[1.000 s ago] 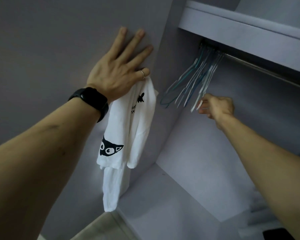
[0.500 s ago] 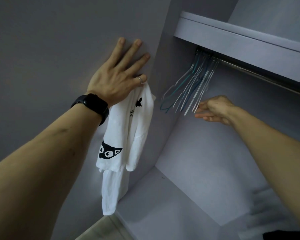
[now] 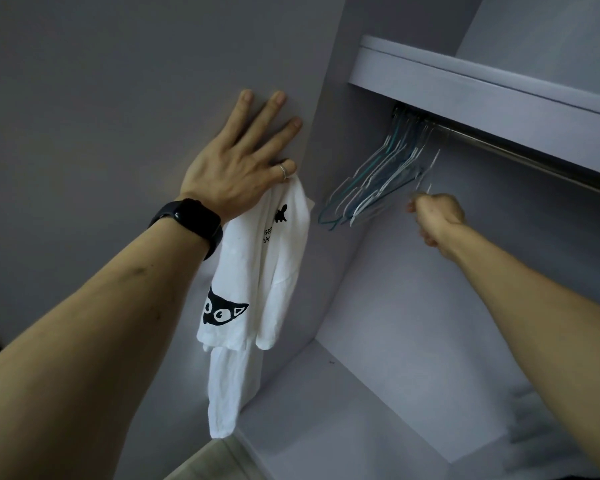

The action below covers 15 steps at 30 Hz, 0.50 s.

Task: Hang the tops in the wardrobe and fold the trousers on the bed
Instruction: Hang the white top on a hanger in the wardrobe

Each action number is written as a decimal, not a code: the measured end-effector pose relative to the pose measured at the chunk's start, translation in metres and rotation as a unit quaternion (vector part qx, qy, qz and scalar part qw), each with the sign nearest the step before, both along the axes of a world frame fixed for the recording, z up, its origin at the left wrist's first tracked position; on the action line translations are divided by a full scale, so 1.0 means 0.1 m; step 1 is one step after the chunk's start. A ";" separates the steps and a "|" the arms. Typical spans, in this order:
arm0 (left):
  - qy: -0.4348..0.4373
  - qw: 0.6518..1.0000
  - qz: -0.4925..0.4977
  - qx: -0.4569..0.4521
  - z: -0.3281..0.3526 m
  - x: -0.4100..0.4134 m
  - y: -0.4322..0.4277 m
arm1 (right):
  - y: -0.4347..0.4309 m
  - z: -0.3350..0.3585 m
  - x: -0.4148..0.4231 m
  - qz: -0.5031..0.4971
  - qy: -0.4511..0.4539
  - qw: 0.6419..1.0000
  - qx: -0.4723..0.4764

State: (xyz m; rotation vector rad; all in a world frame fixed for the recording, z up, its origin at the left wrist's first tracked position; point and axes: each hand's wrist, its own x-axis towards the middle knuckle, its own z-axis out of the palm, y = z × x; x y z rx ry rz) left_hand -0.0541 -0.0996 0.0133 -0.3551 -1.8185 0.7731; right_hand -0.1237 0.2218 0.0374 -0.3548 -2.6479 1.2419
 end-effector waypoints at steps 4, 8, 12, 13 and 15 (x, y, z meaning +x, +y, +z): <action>-0.078 0.997 0.007 0.021 -0.04 0.02 -0.05 | 0.09 0.02 0.07 -0.116 0.058 0.985 0.116; -0.129 0.990 -0.004 0.060 -0.01 0.11 -0.03 | 0.17 -0.09 0.43 -0.116 0.049 0.985 0.117; -0.204 0.967 -0.046 0.149 0.04 0.29 0.13 | 0.40 -0.35 1.09 -0.089 0.033 0.990 0.108; -0.221 0.956 -0.054 0.185 0.04 0.36 0.22 | 0.47 -0.40 1.26 -0.087 0.031 0.991 0.095; -0.269 0.917 -0.075 0.284 -0.02 0.56 0.51 | 0.60 -0.48 1.60 -0.083 0.018 0.995 0.048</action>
